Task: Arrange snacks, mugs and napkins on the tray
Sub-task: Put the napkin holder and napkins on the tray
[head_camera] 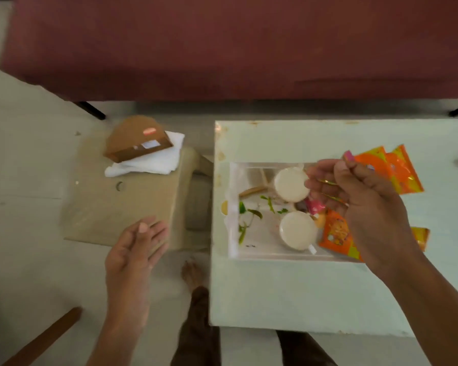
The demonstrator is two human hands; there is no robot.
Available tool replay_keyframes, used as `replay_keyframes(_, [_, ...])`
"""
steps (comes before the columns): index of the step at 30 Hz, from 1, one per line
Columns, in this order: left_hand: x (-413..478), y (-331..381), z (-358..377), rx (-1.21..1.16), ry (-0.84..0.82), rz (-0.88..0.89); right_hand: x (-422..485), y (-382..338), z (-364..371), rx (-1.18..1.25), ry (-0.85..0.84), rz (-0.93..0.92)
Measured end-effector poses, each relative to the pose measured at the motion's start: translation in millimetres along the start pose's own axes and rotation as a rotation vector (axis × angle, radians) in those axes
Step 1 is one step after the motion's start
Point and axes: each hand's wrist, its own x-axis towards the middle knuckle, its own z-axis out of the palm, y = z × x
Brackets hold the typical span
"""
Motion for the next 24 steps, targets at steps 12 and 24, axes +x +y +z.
replay_keyframes(12, [187,53,-48,0.149,0.129,0.115,65,29,243,-0.342,-0.188,0.016])
replay_keyframes(24, [254,46,-22,0.346,0.130,0.111,156,60,323,-0.722,-0.133,-0.050])
